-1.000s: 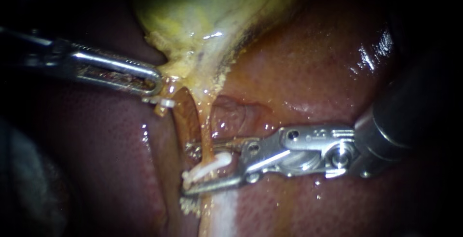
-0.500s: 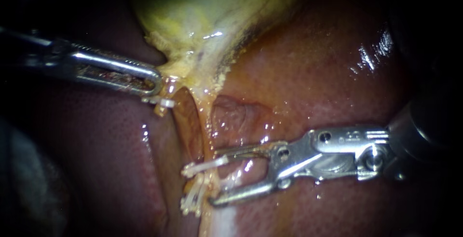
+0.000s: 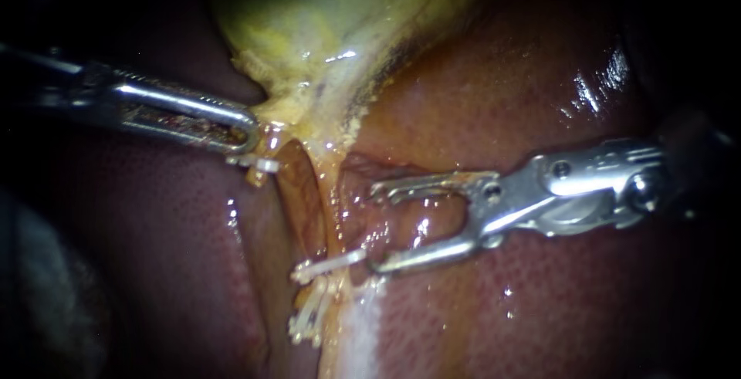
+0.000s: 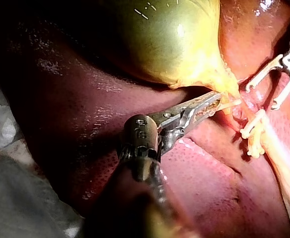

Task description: Going back first clip right tube

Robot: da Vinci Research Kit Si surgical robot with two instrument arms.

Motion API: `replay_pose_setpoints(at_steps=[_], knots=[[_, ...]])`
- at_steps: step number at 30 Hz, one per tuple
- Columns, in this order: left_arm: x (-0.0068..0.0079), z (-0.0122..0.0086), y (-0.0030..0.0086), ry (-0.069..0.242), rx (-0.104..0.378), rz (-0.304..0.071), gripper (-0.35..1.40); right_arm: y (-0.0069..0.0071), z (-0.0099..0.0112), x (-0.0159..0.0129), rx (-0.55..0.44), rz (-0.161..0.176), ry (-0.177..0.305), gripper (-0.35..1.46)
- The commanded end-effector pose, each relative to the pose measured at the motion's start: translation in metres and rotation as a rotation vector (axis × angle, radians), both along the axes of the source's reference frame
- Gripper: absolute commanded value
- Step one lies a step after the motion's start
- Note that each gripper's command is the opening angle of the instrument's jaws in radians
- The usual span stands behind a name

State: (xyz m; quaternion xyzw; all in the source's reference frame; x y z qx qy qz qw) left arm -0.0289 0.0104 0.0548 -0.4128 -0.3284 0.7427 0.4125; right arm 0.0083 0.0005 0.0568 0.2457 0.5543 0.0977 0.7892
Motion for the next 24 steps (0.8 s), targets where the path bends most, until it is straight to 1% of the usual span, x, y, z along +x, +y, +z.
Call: replay_pose_setpoints(at_steps=[1, 5, 8, 10, 15, 20, 24], knots=[[0.0, 0.0, 0.0, 0.001, 0.0, 0.0, -0.35, 0.0002, -0.0004, -0.0005, -0.009, -0.006, -0.011, 0.5], [0.0, 0.0, 0.0, 0.001, 0.0, 0.0, -0.35, 0.0012, -0.0015, -0.0026, -0.037, -0.01, -0.035, 0.5], [0.0, 0.0, 0.0, 0.0, 0.0, 0.0, -0.35, 0.0016, -0.0019, -0.004, -0.04, -0.002, -0.04, 0.5], [0.0, 0.0, 0.0, 0.0, 0.0, 0.0, -0.35, 0.0017, -0.0018, -0.0046, -0.045, -0.003, -0.038, 0.5], [-0.0002, 0.0002, 0.0001, 0.001, -0.001, 0.0, -0.35, 0.0017, -0.0018, -0.0052, -0.05, -0.007, -0.035, 0.5], [-0.001, 0.0014, 0.0001, 0.004, -0.006, -0.004, -0.35, 0.0016, -0.0018, -0.0053, -0.05, -0.007, -0.035, 0.5], [-0.0021, 0.0028, 0.0008, 0.008, -0.009, -0.009, -0.35, 0.0016, -0.0018, -0.0053, -0.05, -0.008, -0.034, 0.5]])
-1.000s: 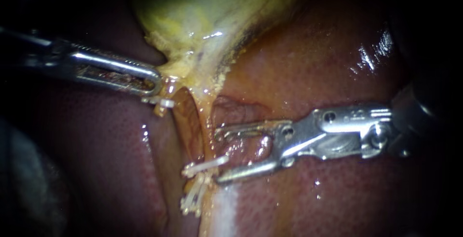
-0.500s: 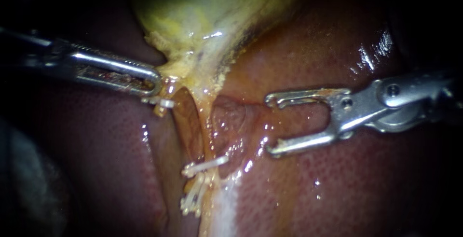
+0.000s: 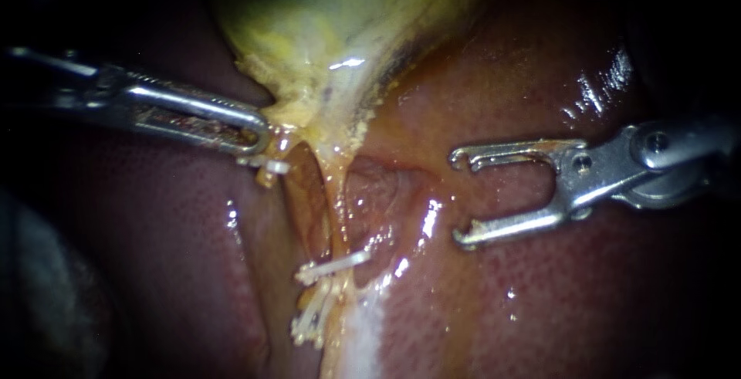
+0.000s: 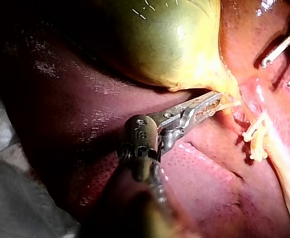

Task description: Going back first clip right tube

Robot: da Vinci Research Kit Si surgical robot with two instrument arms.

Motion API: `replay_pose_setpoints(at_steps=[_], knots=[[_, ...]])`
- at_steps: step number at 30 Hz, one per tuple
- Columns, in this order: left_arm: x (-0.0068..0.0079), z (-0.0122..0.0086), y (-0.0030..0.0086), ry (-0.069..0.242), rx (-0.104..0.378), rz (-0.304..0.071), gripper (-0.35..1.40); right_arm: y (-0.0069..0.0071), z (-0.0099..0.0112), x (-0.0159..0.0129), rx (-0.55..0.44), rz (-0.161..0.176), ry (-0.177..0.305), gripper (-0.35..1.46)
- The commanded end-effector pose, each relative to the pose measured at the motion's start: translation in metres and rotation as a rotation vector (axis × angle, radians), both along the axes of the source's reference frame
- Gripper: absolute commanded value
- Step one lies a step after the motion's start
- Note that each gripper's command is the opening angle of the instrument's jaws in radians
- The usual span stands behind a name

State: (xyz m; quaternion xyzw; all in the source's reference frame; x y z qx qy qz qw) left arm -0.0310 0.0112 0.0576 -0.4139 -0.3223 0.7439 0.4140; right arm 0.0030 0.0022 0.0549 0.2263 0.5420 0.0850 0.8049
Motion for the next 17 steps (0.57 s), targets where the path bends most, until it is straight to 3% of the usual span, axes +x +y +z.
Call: replay_pose_setpoints(at_steps=[1, 8, 17], knots=[[-0.0002, 0.0003, 0.0001, 0.002, -0.005, 0.0, -0.35, 0.0, 0.0, 0.0, 0.0, 0.0, 0.0, 0.5], [-0.0019, 0.0023, 0.0, 0.006, -0.017, 0.0, -0.35, 0.0, 0.0, -0.0002, 0.0, -0.001, 0.001, 0.5], [-0.0016, 0.0025, -0.0002, 0.004, -0.017, 0.003, -0.35, 0.0, -0.0001, -0.0002, 0.0, -0.001, 0.001, 0.5]])
